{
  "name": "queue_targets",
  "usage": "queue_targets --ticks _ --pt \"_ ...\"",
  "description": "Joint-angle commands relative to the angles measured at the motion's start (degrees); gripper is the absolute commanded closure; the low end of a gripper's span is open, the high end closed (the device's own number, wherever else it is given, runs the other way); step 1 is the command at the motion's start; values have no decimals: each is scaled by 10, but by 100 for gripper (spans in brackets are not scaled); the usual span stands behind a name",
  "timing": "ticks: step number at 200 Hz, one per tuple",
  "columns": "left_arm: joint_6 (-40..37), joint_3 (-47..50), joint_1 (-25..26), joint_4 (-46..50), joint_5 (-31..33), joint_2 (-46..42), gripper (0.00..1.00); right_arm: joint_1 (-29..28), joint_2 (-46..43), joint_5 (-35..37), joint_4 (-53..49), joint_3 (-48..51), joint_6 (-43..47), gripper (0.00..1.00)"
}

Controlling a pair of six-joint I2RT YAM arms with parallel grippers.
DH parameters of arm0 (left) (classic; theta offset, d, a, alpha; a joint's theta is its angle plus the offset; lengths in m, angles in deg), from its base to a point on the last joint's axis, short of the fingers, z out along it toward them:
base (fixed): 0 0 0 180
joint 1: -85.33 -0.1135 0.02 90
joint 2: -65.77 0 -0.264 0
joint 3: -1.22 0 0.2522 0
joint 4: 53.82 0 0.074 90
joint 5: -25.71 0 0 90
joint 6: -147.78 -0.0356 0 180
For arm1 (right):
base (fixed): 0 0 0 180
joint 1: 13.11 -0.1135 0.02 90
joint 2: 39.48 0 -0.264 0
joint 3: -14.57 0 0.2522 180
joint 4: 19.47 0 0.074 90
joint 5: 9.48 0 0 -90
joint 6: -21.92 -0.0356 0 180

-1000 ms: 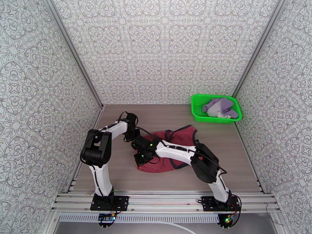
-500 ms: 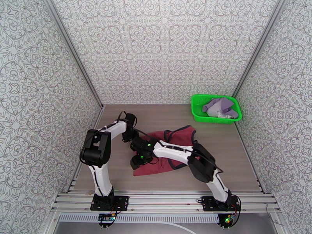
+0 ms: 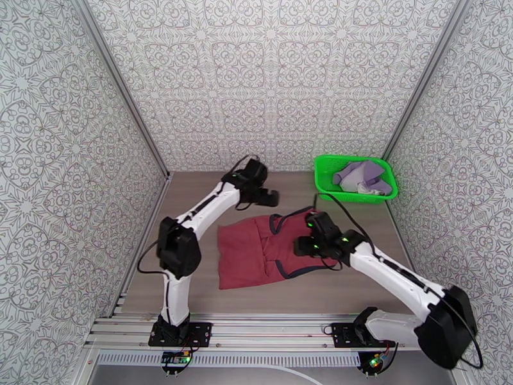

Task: Fold and stack the mixed laundry pile

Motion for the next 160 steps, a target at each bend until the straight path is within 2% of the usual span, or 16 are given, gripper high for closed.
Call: queue_targets --ticks 1,27,56,120,160 --pt "-38 -113 25 16 -119 107 1 67 -29 -27 25 46 20 37" --pt "-46 -231 49 1 -165 198 1 159 -32 -81 56 88 30 41" --pt "-38 -248 67 -65 -148 238 0 222 -27 -112 85 121 25 42" --pt "50 -248 75 -194 -149 293 0 282 -28 -131 96 145 31 43" --pt "55 -271 88 -207 -123 321 1 287 -10 -147 117 161 28 49"
